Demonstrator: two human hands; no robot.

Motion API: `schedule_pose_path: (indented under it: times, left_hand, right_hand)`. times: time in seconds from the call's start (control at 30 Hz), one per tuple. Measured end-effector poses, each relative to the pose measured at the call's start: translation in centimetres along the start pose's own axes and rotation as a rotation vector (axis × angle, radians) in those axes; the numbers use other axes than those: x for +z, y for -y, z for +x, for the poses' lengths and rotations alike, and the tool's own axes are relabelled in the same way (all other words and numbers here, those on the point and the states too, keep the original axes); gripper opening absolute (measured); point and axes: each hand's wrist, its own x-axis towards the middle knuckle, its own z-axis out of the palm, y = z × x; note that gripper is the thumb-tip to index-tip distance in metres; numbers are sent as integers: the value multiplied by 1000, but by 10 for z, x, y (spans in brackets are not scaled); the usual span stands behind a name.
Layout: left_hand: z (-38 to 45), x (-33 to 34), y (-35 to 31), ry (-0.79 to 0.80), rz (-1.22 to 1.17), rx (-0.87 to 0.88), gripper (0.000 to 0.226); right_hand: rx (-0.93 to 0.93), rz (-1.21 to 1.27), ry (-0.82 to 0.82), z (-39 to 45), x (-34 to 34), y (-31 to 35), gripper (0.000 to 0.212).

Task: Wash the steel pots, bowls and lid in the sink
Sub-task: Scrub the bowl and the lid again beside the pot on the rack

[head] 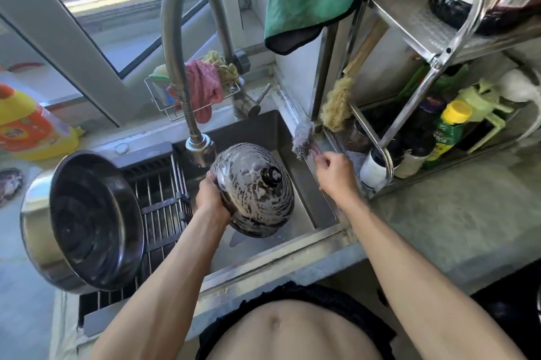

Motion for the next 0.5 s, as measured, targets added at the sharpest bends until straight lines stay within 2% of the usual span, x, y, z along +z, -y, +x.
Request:
schedule_pose_path:
  times: [0.17, 0.33, 0.5]
  left_hand:
    - [0, 17, -2, 11, 31, -22, 39]
    - [-2, 29, 0, -14, 46, -35, 20]
    - [-4, 29, -2, -10, 51, -26, 24]
  right_hand:
    - [118, -111, 118, 14, -8, -17, 30]
    - [182, -180, 79, 12, -11, -12, 35]
    - [179, -215, 54, 1, -9, -7, 37]
